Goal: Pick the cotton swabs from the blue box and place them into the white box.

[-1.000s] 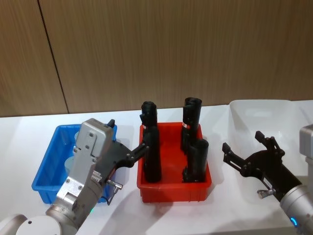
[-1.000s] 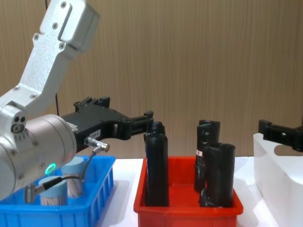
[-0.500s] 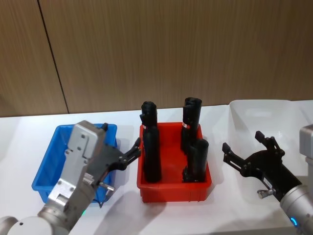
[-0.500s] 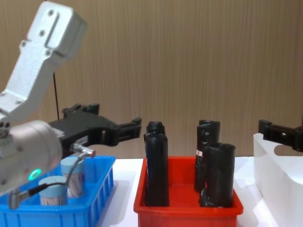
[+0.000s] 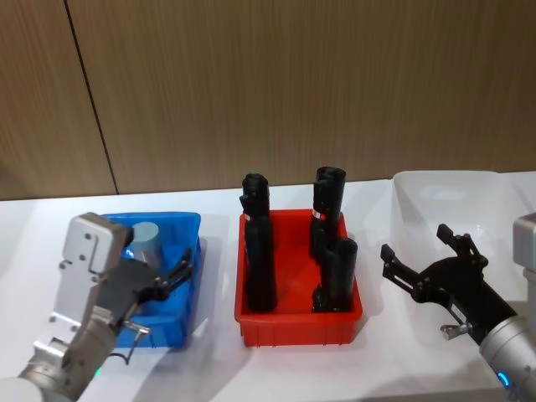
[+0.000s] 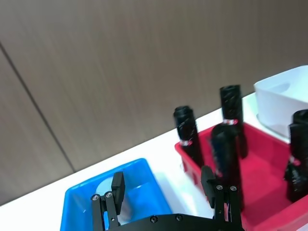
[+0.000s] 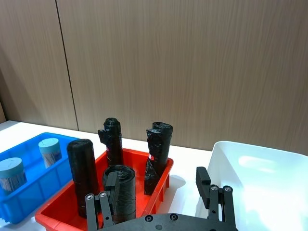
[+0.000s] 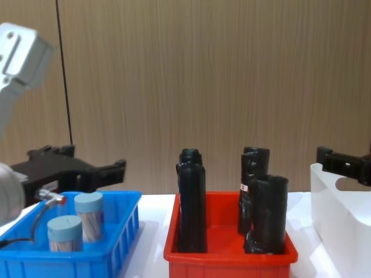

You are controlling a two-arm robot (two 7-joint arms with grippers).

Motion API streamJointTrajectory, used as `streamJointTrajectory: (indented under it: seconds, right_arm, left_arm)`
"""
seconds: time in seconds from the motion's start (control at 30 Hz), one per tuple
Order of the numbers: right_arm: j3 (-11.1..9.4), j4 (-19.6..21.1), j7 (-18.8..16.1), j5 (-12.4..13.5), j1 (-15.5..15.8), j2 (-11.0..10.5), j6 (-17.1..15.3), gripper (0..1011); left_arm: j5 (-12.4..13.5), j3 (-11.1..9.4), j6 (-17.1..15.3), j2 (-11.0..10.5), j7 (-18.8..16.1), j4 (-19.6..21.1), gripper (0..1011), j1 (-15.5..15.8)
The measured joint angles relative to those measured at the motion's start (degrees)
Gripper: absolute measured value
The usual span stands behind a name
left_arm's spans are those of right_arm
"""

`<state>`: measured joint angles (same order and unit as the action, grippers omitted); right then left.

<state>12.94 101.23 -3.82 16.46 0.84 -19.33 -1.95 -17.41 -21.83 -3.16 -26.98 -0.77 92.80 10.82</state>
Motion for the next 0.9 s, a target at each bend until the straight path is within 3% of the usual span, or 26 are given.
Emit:
streamJointTrajectory:
  seconds: [0.4, 0.9]
  right_arm:
    - [0.00, 0.00, 0.00, 0.00, 0.00, 0.00, 0.00, 1002]
    - [0.00, 0.00, 0.00, 0.00, 0.00, 0.00, 0.00, 1002]
  left_arm:
    - [-4.31, 2.30, -4.61, -1.44, -0.85, -2.52, 1004, -0.07]
    - [-6.88, 3.76, -8.80, -0.09, 1.24, -10.26, 1004, 3.71]
